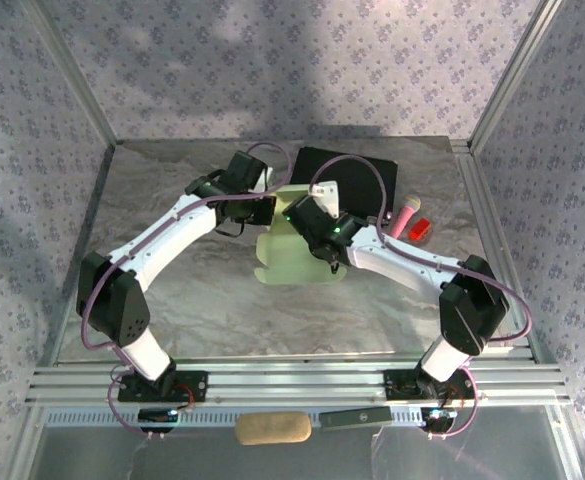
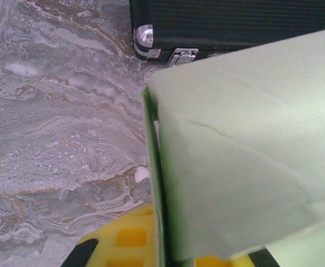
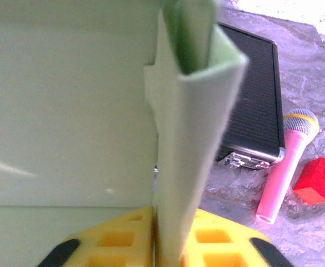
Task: Fold the paper box
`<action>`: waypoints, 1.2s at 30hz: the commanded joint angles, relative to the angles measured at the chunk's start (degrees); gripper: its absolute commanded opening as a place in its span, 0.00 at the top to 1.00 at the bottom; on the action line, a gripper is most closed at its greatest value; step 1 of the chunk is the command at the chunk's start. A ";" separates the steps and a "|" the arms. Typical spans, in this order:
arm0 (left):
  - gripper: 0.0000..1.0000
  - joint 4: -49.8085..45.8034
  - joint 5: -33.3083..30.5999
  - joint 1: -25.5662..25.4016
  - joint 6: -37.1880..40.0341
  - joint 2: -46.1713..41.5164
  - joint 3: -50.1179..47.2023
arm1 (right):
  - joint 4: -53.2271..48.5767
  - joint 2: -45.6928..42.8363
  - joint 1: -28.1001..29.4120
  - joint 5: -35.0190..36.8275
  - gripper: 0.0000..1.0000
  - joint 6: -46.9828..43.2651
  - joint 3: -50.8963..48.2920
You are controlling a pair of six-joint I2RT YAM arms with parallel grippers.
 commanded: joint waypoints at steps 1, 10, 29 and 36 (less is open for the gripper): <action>1.00 -1.39 0.31 -0.29 0.63 -0.01 1.43 | -0.70 -0.90 -1.40 1.87 0.74 -0.02 -0.07; 1.00 -1.21 0.42 -0.36 0.40 0.26 1.71 | -1.03 0.15 -2.52 1.07 0.87 0.30 1.03; 1.00 -2.87 -4.05 -0.70 -3.10 0.58 2.17 | 2.77 -11.68 -2.36 -10.10 0.32 -2.20 -3.51; 1.00 -4.37 -7.87 -1.29 -5.28 0.80 2.96 | 7.47 -20.85 -4.69 -18.89 0.28 -2.80 -8.71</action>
